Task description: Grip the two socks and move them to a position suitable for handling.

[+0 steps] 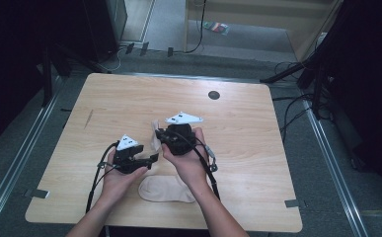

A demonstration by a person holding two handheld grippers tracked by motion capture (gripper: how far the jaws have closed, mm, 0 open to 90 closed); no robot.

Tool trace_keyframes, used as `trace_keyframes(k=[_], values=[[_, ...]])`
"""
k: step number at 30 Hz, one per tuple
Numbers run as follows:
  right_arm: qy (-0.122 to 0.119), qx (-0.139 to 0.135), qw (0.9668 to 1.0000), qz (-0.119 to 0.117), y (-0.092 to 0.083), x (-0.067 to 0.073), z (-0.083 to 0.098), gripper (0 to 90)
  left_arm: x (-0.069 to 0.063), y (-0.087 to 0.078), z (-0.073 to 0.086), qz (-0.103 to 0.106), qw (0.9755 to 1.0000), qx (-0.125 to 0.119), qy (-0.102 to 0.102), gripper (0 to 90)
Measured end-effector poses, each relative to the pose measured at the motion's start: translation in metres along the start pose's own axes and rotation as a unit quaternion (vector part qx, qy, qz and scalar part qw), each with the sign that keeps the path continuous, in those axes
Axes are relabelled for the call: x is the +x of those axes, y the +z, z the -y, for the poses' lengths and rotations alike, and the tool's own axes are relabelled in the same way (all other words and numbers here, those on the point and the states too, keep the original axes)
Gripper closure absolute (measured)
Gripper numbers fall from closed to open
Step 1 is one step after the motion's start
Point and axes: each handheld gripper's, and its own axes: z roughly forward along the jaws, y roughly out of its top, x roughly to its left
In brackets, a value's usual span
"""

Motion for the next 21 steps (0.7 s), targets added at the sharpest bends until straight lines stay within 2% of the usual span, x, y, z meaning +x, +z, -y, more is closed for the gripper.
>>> trace_keyframes(k=[1, 2, 3, 5, 6, 7, 8, 9, 11, 12, 13, 14, 15, 16, 17, 18, 20, 21], values=[[-0.001, -0.008, 0.9998, -0.017, -0.005, 0.005, -0.004, 86.3, -0.001, -0.003, 0.000, -0.015, 0.9997, -0.016, 0.012, 35.0], [-0.001, -0.008, 0.9998, -0.017, -0.005, 0.005, -0.004, 86.3, -0.001, -0.003, 0.000, -0.015, 0.9997, -0.016, 0.012, 42.5], [-0.001, -0.010, 0.9997, -0.021, -0.007, 0.007, -0.005, 86.4, -0.002, -0.007, 0.001, -0.028, 0.9988, -0.033, 0.024, 42.5], [0.000, -0.018, 0.9994, -0.029, -0.013, 0.006, -0.006, 86.4, -0.004, -0.015, 0.001, -0.076, 0.9945, -0.049, 0.054, 66.3], [-0.002, -0.020, 0.9996, -0.022, -0.015, 0.004, -0.005, 86.4, -0.004, -0.017, 0.002, -0.094, 0.9921, -0.053, 0.063, 78.8], [-0.001, -0.020, 0.9996, -0.018, -0.016, 0.002, -0.004, 86.4, -0.006, -0.021, 0.003, -0.130, 0.9858, -0.058, 0.090, 85.3], [0.004, -0.020, 0.9997, -0.012, -0.017, -0.004, 0.000, 86.4, -0.009, -0.022, 0.004, -0.162, 0.9782, -0.059, 0.116, 88.4], [0.009, -0.018, 0.9998, -0.006, -0.016, -0.010, 0.004, 86.4, -0.013, -0.022, 0.006, -0.191, 0.9685, -0.057, 0.149, 88.8], [0.017, -0.009, 0.9998, 0.006, -0.012, -0.021, 0.013, 86.4, -0.020, -0.018, 0.009, -0.229, 0.9518, -0.049, 0.199, 88.2], [0.021, -0.001, 0.9997, 0.015, -0.008, -0.029, 0.021, 86.5, -0.021, -0.015, 0.010, -0.229, 0.9517, -0.041, 0.200, 83.9], [0.027, 0.005, 0.9994, 0.023, -0.005, -0.036, 0.027, 86.5, -0.021, -0.010, 0.010, -0.222, 0.9553, -0.023, 0.194, 75.8], [0.033, 0.017, 0.9987, 0.036, 0.000, -0.047, 0.039, 86.5, -0.020, -0.007, 0.010, -0.215, 0.9591, -0.006, 0.185, 59.2], [0.033, 0.017, 0.9987, 0.036, 0.000, -0.047, 0.039, 86.5, -0.019, -0.003, 0.011, -0.201, 0.9635, 0.012, 0.176, 59.2], [0.039, 0.024, 0.9982, 0.040, 0.003, -0.055, 0.045, 86.5, -0.016, -0.001, 0.011, -0.173, 0.9721, 0.021, 0.157, 53.6], [0.044, 0.033, 0.9974, 0.046, 0.006, -0.063, 0.052, 86.5, -0.014, -0.001, 0.011, -0.152, 0.9777, 0.025, 0.143, 48.4], [0.046, 0.038, 0.9970, 0.050, 0.007, -0.068, 0.056, 86.5, -0.009, -0.001, 0.010, -0.122, 0.9847, 0.031, 0.120, 45.0], [0.048, 0.051, 0.9963, 0.050, 0.010, -0.090, 0.068, 86.4, 0.000, -0.005, 0.009, -0.078, 0.9934, 0.026, 0.080, 39.3], [0.048, 0.051, 0.9963, 0.050, 0.010, -0.090, 0.068, 86.4, 0.000, -0.005, 0.009, -0.078, 0.9934, 0.026, 0.080, 38.5]])
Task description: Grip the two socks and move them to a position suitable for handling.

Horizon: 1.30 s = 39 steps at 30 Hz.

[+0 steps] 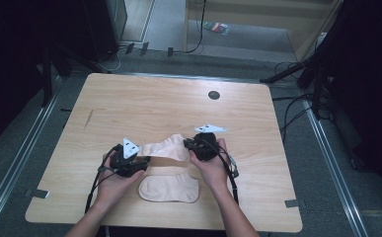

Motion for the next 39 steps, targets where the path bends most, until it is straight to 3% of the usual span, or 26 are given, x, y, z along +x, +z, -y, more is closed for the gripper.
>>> trace_keyframes(k=[2, 5, 6, 7, 8, 9, 10, 11, 14, 16, 18, 19, 22, 25, 27, 28, 30, 32, 35, 39], values=[[-0.006, 0.000, 0.9999, 0.009, 0.002, -0.010, 0.004, 86.2, 0.005, -0.004, 0.000, 0.005, 0.9999, -0.012, 0.004, 37.6], [-0.010, -0.002, 0.9997, 0.023, 0.004, -0.023, 0.008, 82.2, 0.009, -0.009, 0.000, 0.042, 0.9989, -0.015, 0.013, 34.4], [-0.014, -0.005, 0.9995, 0.029, 0.004, -0.030, 0.010, 63.5, 0.014, -0.009, -0.001, 0.056, 0.9982, -0.020, -0.007, 33.9], [-0.014, -0.005, 0.9995, 0.029, 0.004, -0.030, 0.010, 63.5, 0.014, -0.009, -0.001, 0.056, 0.9982, -0.020, -0.007, 34.1], [-0.013, -0.008, 0.9993, 0.033, 0.004, -0.031, 0.011, 57.7, 0.018, -0.008, -0.002, 0.064, 0.9971, -0.027, -0.031, 34.1], [-0.008, -0.012, 0.9992, 0.038, 0.002, -0.034, 0.012, 55.4, 0.021, -0.006, -0.004, 0.068, 0.9957, -0.031, -0.055, 35.6], [0.007, -0.025, 0.9990, 0.035, -0.002, -0.039, 0.013, 54.9, 0.026, 0.001, -0.006, 0.067, 0.9930, -0.027, -0.093, 39.9], [0.007, -0.025, 0.9990, 0.035, -0.002, -0.039, 0.013, 54.9, 0.026, 0.001, -0.006, 0.067, 0.9930, -0.027, -0.093, 41.0], [0.028, -0.034, 0.9985, 0.032, -0.006, -0.041, 0.017, 54.0, 0.032, 0.015, -0.012, 0.061, 0.9900, -0.022, -0.125, 45.1], [0.026, -0.028, 0.9987, 0.034, -0.003, -0.039, 0.019, 53.3, 0.034, 0.021, -0.016, 0.053, 0.9885, -0.022, -0.140, 48.1], [0.020, -0.017, 0.9986, 0.045, 0.001, -0.037, 0.022, 52.8, 0.034, 0.029, -0.021, 0.041, 0.9888, -0.024, -0.141, 49.7], [0.020, -0.014, 0.9986, 0.047, 0.003, -0.036, 0.023, 52.8, 0.034, 0.034, -0.025, 0.033, 0.9905, -0.021, -0.132, 49.7], [0.024, -0.008, 0.9985, 0.048, 0.010, -0.037, 0.025, 53.5, 0.031, 0.044, -0.031, 0.037, 0.9907, -0.015, -0.130, 52.6], [0.013, -0.003, 0.9983, 0.056, 0.014, -0.035, 0.026, 56.7, 0.026, 0.052, -0.037, 0.027, 0.9927, 0.014, -0.116, 54.3], [-0.002, 0.009, 0.9976, 0.069, 0.016, -0.030, 0.028, 61.7, 0.024, 0.055, -0.037, 0.020, 0.9937, 0.030, -0.106, 62.6], [-0.002, 0.009, 0.9976, 0.069, 0.016, -0.030, 0.028, 61.7, 0.022, 0.057, -0.036, 0.009, 0.9940, 0.034, -0.104, 62.6], [-0.018, 0.021, 0.9958, 0.087, 0.018, -0.027, 0.031, 66.0, 0.022, 0.057, -0.037, 0.008, 0.9936, 0.035, -0.106, 69.7], [-0.019, 0.016, 0.9954, 0.093, 0.019, -0.026, 0.032, 70.4, 0.021, 0.057, -0.037, 0.007, 0.9939, 0.036, -0.104, 74.0], [-0.016, 0.008, 0.9950, 0.098, 0.018, -0.026, 0.034, 82.3, 0.016, 0.057, -0.036, 0.003, 0.9960, 0.039, -0.081, 86.5], [-0.030, 0.009, 0.9942, 0.102, 0.018, -0.021, 0.036, 87.1, 0.012, 0.052, -0.035, 0.008, 0.9976, 0.038, -0.057, 89.3]])
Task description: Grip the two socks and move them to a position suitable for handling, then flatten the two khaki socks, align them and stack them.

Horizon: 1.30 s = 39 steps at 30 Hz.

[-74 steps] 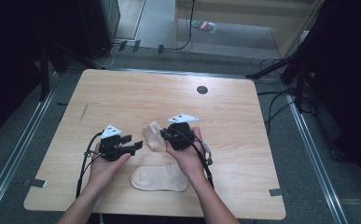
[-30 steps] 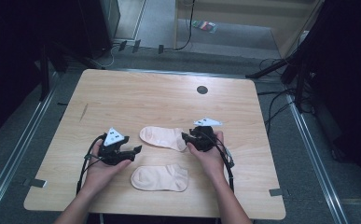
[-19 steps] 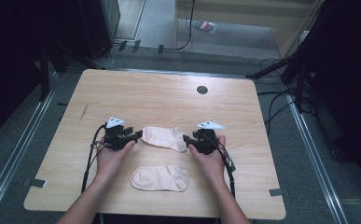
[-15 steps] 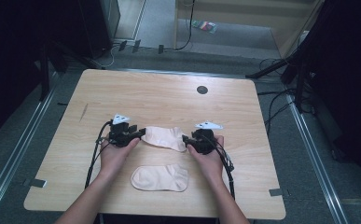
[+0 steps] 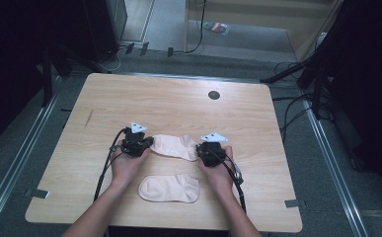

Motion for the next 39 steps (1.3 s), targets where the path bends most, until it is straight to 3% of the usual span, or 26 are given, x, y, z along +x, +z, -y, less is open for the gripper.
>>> trace_keyframes(k=[5, 10, 16, 24, 34, 39], values=[[0.007, -0.019, 0.9998, -0.008, -0.010, -0.002, -0.002, 88.0, 0.001, -0.019, 0.001, 0.017, 0.9995, -0.027, -0.003, 89.7], [0.009, -0.038, 0.9991, -0.018, -0.025, -0.001, -0.008, 88.2, -0.002, -0.043, 0.000, 0.041, 0.9978, -0.047, -0.023, 89.6], [-0.001, -0.055, 0.9980, -0.029, -0.049, 0.006, -0.013, 88.2, -0.010, -0.067, 0.006, 0.048, 0.9965, -0.067, -0.013, 89.7], [-0.010, -0.076, 0.9961, -0.043, -0.078, 0.021, -0.010, 88.3, -0.016, -0.096, 0.021, 0.061, 0.9939, -0.090, -0.018, 89.7], [-0.007, -0.078, 0.9952, -0.058, -0.102, 0.035, 0.009, 88.2, -0.029, -0.123, 0.047, 0.087, 0.9918, -0.091, -0.020, 89.7], [-0.020, -0.074, 0.9952, -0.062, -0.113, 0.043, 0.021, 88.2, -0.038, -0.130, 0.062, 0.093, 0.9920, -0.085, -0.009, 89.7]])
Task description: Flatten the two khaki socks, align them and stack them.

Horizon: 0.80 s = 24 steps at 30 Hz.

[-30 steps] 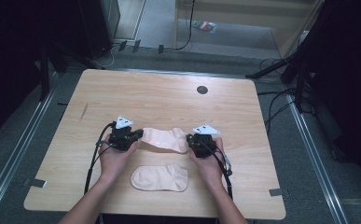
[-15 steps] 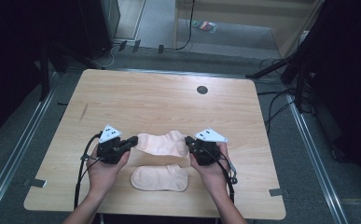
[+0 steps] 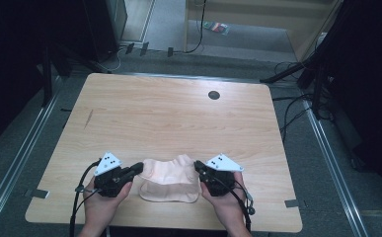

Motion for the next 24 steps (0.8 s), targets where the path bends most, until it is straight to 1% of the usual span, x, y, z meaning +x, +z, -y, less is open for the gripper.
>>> trace_keyframes(k=[2, 3, 5, 6, 8, 9, 10, 11, 12, 15, 16, 19, 20, 21, 23, 24], values=[[0.000, 0.002, 1.0000, -0.001, -0.006, 0.003, 0.005, 88.2, -0.002, -0.001, 0.004, 0.002, 1.0000, 0.004, 0.003, 89.6], [0.000, 0.002, 1.0000, -0.001, -0.006, 0.003, 0.005, 88.2, -0.004, -0.001, 0.008, 0.001, 0.9999, 0.009, 0.006, 89.6], [-0.002, 0.003, 1.0000, -0.001, -0.008, 0.005, 0.010, 88.2, -0.006, 0.000, 0.014, 0.006, 0.9998, 0.018, 0.006, 89.6], [-0.001, 0.003, 1.0000, -0.002, -0.008, 0.006, 0.013, 88.2, -0.007, 0.001, 0.017, 0.002, 0.9997, 0.022, 0.011, 89.6], [-0.003, 0.004, 1.0000, -0.003, -0.007, 0.008, 0.018, 88.2, -0.008, 0.003, 0.024, 0.001, 0.9995, 0.029, 0.011, 89.6], [-0.005, 0.003, 1.0000, -0.002, -0.006, 0.009, 0.020, 88.2, -0.008, 0.003, 0.027, -0.003, 0.9994, 0.032, 0.013, 89.6], [-0.006, 0.004, 1.0000, 0.000, -0.005, 0.009, 0.022, 88.2, -0.009, 0.004, 0.028, -0.006, 0.9994, 0.032, 0.013, 89.6], [-0.007, 0.005, 1.0000, 0.000, -0.005, 0.009, 0.024, 88.2, -0.009, 0.004, 0.031, -0.001, 0.9993, 0.036, 0.010, 89.6], [-0.005, 0.006, 1.0000, -0.002, -0.003, 0.010, 0.026, 88.2, -0.009, 0.004, 0.033, -0.004, 0.9992, 0.038, 0.012, 89.6], [-0.003, 0.012, 0.9999, -0.006, -0.001, 0.011, 0.031, 88.2, -0.008, 0.009, 0.038, -0.006, 0.9986, 0.053, 0.008, 89.5], [-0.001, 0.015, 0.9998, -0.008, 0.000, 0.011, 0.032, 88.1, -0.007, 0.011, 0.041, -0.009, 0.9982, 0.058, 0.008, 89.4], [-0.002, 0.026, 0.9997, -0.004, 0.003, 0.009, 0.037, 88.1, -0.007, 0.016, 0.045, -0.022, 0.9973, 0.069, 0.013, 89.1], [-0.002, 0.026, 0.9997, -0.004, 0.003, 0.009, 0.037, 88.1, -0.007, 0.016, 0.046, -0.026, 0.9970, 0.070, 0.018, 89.1], [0.004, 0.033, 0.9994, -0.005, 0.003, 0.008, 0.039, 88.1, -0.007, 0.017, 0.046, -0.036, 0.9966, 0.069, 0.027, 88.9], [0.004, 0.035, 0.9994, -0.005, 0.003, 0.007, 0.039, 88.1, -0.007, 0.018, 0.047, -0.038, 0.9964, 0.070, 0.027, 88.7], [0.010, 0.041, 0.9991, -0.008, 0.004, 0.007, 0.040, 88.0, -0.006, 0.018, 0.047, -0.037, 0.9965, 0.069, 0.028, 88.4]])
